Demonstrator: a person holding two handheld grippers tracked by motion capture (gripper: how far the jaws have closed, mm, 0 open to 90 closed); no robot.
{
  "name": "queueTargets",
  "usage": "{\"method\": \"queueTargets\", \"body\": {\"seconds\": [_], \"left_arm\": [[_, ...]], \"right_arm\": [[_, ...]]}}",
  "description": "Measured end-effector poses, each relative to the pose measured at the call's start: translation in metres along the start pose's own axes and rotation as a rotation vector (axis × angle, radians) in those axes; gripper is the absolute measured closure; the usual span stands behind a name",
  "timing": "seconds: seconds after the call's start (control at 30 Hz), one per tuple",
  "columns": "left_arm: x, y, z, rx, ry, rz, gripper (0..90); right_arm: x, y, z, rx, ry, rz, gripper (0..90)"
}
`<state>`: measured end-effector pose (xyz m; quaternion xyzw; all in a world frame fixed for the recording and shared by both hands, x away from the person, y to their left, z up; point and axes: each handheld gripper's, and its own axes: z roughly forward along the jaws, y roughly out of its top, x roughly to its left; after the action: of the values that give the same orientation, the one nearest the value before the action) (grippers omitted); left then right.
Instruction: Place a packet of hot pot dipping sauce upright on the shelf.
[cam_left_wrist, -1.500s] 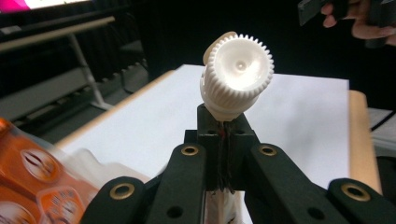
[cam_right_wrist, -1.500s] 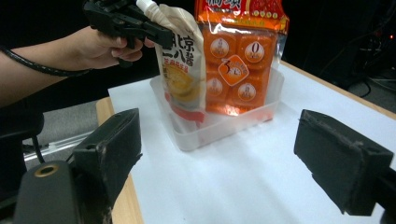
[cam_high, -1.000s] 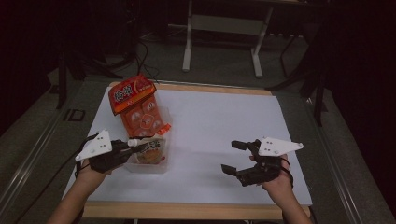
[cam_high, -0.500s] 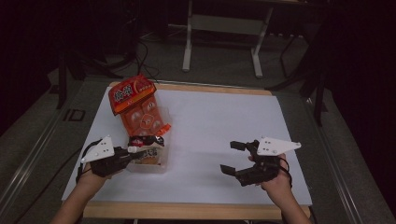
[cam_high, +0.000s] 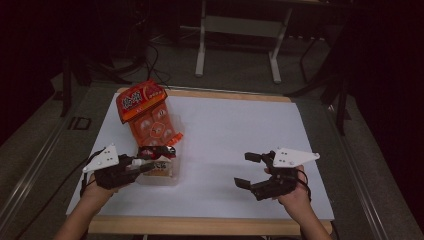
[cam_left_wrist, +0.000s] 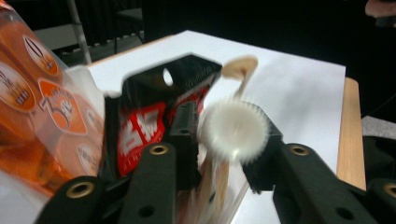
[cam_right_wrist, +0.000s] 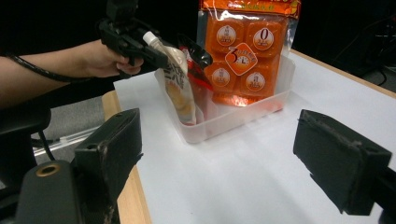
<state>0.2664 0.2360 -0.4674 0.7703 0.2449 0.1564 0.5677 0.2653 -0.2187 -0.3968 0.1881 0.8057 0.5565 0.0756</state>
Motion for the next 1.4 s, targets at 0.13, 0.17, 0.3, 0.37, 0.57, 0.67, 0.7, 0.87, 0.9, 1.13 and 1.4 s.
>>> {"method": "queueTargets", "body": {"seconds": [0.13, 0.17, 0.3, 0.37, 0.57, 0.67, 0.7, 0.87, 0.9, 1.13, 1.4], "left_arm": [[-0.003, 0.01, -0.003, -0.017, 0.01, 0.009, 60.9], [-0.003, 0.01, -0.003, -0.017, 0.01, 0.009, 58.8], [-0.006, 0.021, -0.005, -0.067, 0.003, -0.039, 46.5], [-0.007, 0.023, -0.005, -0.064, 0.005, -0.039, 41.9], [-0.023, 0.045, 0.0, -0.061, 0.001, -0.041, 17.9], [-0.032, 0.052, 0.002, -0.071, -0.009, -0.023, 14.0], [-0.032, 0.052, 0.002, -0.071, -0.009, -0.023, 13.3], [-0.052, 0.065, 0.014, -0.066, -0.038, 0.004, 10.1], [-0.055, 0.066, 0.016, -0.064, -0.038, 0.004, 9.0], [-0.077, 0.072, 0.033, -0.067, -0.077, 0.017, 6.3], [-0.093, 0.074, 0.045, -0.063, -0.114, 0.053, 5.5]], "right_arm": [[0.0, -0.001, 0.0, 0.001, 0.0, -0.001, 15.3], [0.0, -0.001, -0.001, 0.002, -0.001, -0.003, 15.3], [0.0, 0.0, -0.002, -0.002, -0.002, -0.001, 15.3], [0.0, 0.0, -0.002, -0.004, -0.002, -0.004, 15.3], [-0.001, -0.001, -0.003, -0.001, -0.004, -0.002, 15.3], [-0.001, -0.001, -0.004, -0.004, -0.007, -0.001, 15.3], [-0.001, -0.001, -0.004, -0.004, -0.007, -0.002, 15.3], [-0.001, -0.002, -0.005, -0.006, -0.008, 0.001, 15.4], [-0.001, -0.002, -0.005, -0.005, -0.009, 0.0, 15.3], [-0.002, -0.006, -0.005, -0.006, -0.015, 0.012, 15.3], [-0.002, -0.013, -0.008, -0.007, -0.047, 0.009, 15.0]]}}
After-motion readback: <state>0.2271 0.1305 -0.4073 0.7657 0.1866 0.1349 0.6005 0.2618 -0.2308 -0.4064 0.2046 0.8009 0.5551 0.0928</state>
